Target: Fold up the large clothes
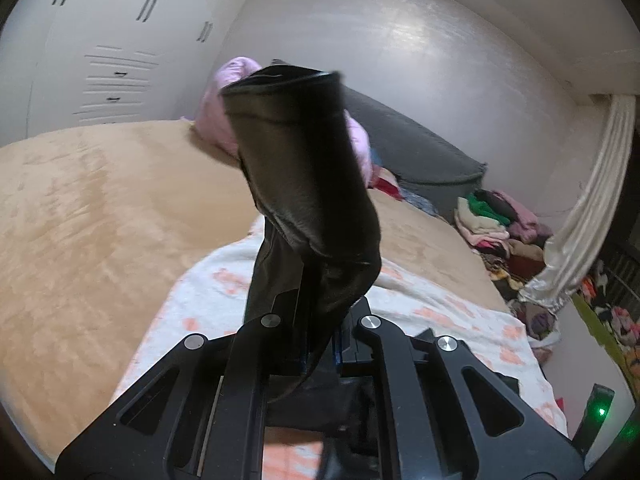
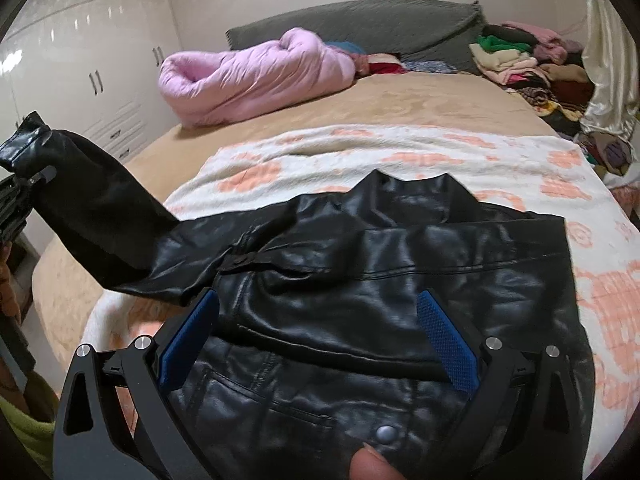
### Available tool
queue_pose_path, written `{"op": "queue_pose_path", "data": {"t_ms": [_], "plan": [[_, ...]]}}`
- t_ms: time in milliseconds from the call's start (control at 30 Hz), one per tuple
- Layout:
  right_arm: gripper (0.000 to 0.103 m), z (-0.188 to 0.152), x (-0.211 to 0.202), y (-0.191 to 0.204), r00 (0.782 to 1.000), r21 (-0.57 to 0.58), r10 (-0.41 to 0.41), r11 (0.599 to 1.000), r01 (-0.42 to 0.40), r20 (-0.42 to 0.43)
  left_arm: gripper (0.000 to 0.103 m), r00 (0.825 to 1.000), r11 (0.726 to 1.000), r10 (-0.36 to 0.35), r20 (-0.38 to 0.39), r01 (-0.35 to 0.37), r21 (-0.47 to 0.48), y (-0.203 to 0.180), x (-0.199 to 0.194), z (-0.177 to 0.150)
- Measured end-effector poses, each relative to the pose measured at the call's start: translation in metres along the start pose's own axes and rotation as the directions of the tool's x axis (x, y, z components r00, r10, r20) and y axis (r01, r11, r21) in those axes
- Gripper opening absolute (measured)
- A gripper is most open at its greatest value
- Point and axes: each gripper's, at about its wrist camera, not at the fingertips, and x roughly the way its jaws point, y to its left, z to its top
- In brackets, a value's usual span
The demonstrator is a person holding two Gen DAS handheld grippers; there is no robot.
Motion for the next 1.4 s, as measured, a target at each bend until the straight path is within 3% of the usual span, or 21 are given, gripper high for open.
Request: {"op": "queue_pose_path", "data": {"t_ms": [400, 867, 1100, 1400], "plan": [[0.099, -0.01, -0.029, -0.056, 0.999, 0.123, -0.034, 0.992, 0.03, 0.035, 0.001, 0.99, 0.984, -0.135, -0.049, 0.14, 0.111, -0.077, 0.01, -0.013], [0.099, -0.025, -0.051, -0.115, 0.996, 0.251, -0.068, 0.967, 0.049, 0.066, 0.001, 0.948, 0.925, -0.258, -0.187, 0.299, 0.235, -0.151, 0.033, -0.058], [0.099, -0.032, -0.067, -0.152, 0.99, 0.332, -0.117, 0.939, 0.084, 0.081, 0.001, 0.917, 0.886, -0.263, -0.3, 0.353, 0.302, -0.178, 0.056, -0.097], [0.099, -0.045, -0.082, -0.201, 0.982, 0.446, -0.17, 0.887, 0.117, 0.081, 0.001, 0.878, 0.852, -0.2, -0.434, 0.375, 0.366, -0.198, 0.091, -0.154]]}}
